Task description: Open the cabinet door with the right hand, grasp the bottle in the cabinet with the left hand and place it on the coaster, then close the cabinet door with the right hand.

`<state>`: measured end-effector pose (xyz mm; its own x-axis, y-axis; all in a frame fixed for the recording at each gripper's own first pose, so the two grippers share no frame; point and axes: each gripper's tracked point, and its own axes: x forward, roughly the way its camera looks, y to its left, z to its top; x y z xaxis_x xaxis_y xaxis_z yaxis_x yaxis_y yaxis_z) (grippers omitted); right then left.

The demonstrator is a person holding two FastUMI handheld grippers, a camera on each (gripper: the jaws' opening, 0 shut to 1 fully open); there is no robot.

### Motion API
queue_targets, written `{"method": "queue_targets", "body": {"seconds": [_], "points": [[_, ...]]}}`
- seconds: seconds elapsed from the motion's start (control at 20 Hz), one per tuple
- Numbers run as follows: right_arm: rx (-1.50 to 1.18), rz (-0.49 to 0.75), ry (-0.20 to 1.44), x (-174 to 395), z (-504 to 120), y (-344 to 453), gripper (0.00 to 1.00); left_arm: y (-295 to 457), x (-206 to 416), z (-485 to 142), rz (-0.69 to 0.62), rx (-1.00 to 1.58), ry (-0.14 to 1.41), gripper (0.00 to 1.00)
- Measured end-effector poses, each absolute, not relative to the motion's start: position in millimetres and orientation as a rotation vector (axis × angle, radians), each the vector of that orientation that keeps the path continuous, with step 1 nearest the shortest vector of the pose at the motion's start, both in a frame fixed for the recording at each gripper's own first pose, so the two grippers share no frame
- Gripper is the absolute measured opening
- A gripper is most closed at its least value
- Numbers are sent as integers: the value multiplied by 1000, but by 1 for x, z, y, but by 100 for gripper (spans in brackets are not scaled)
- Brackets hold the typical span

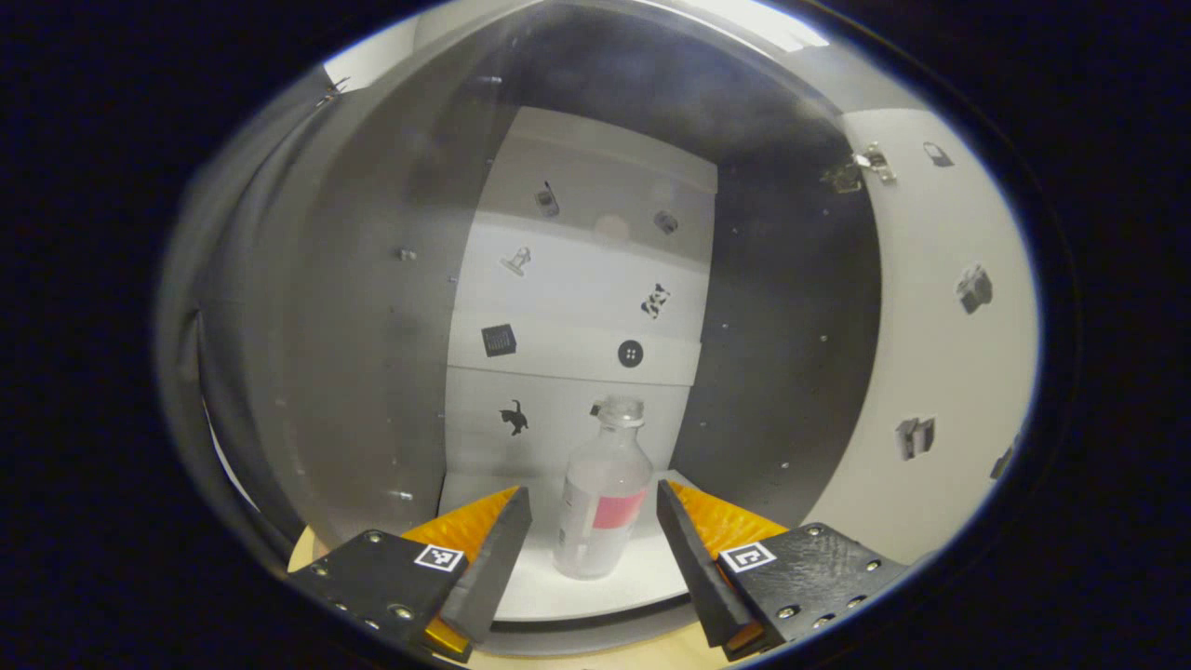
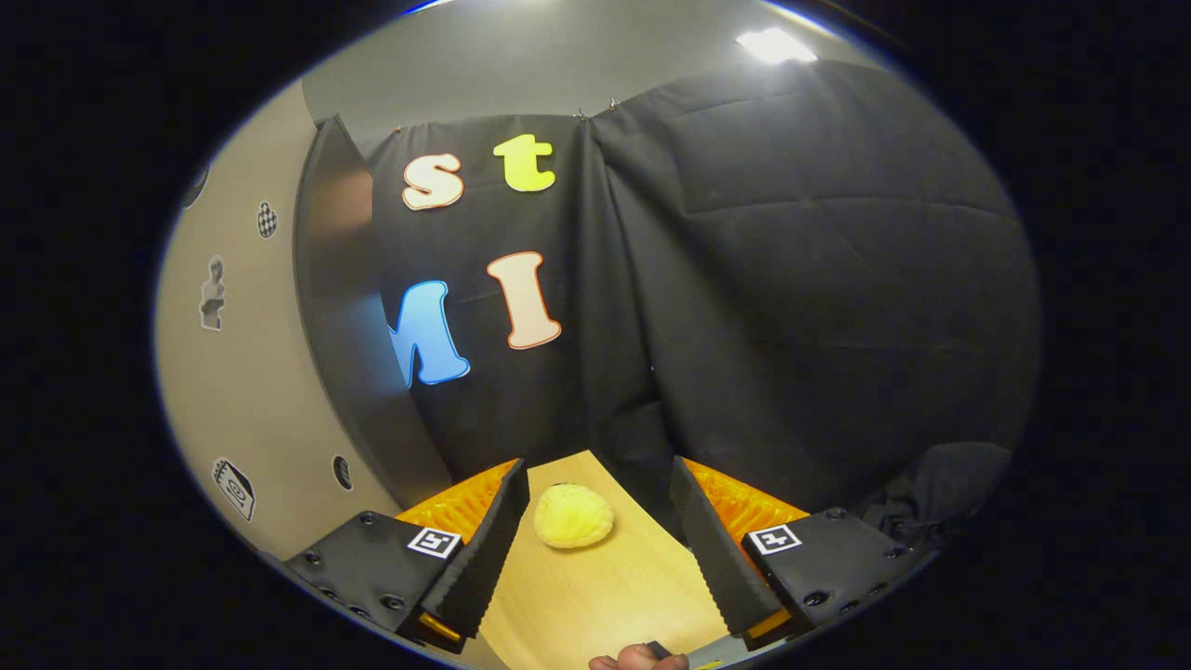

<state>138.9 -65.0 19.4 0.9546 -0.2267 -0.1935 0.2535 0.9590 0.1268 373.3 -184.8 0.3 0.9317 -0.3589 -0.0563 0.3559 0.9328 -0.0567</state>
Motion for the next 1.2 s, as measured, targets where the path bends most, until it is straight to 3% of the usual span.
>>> {"method": "queue_targets", "body": {"seconds": [0.25, 0.55, 1.0, 1.1, 1.2], "points": [[147, -228, 237, 154, 1, -69, 96, -196, 390, -9, -378, -31, 72, 87], [173, -246, 252, 173, -8, -83, 96, -204, 410, -17, -373, 8, 64, 82], [174, -203, 288, 191, -20, -87, 97, -206, 422, -22, -333, 28, 46, 84], [182, -194, 291, 193, -22, -86, 96, -206, 417, -22, -337, 16, 41, 74], [190, -190, 290, 193, -24, -86, 97, -207, 415, -21, -345, 4, 34, 75]]}}
